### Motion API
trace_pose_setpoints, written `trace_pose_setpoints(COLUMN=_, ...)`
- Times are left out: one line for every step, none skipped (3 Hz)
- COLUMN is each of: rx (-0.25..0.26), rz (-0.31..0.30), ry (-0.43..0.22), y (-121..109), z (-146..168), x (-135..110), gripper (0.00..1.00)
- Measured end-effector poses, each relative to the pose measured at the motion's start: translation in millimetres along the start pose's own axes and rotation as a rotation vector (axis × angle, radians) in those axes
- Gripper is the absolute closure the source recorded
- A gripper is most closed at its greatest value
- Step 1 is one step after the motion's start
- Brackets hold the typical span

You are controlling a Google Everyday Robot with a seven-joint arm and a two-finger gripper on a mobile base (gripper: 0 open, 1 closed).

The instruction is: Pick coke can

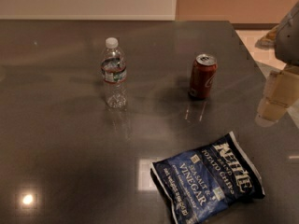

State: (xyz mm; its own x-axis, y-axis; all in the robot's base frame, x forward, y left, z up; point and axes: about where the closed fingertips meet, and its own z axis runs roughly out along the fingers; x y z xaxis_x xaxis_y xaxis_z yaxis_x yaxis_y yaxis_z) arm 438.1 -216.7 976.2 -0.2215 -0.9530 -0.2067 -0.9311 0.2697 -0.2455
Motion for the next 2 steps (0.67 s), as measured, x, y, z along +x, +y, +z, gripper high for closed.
trace_pose_setpoints(rx=0.007, rz=0.001, ry=-0.004, y=-3.3, z=-0.9, x=-0.7, gripper=0.0)
trace_pose_setpoints(rx=0.018, rz=0.005, ry=-0.04, y=-23.9, z=2.6, x=-5.1, gripper=0.0)
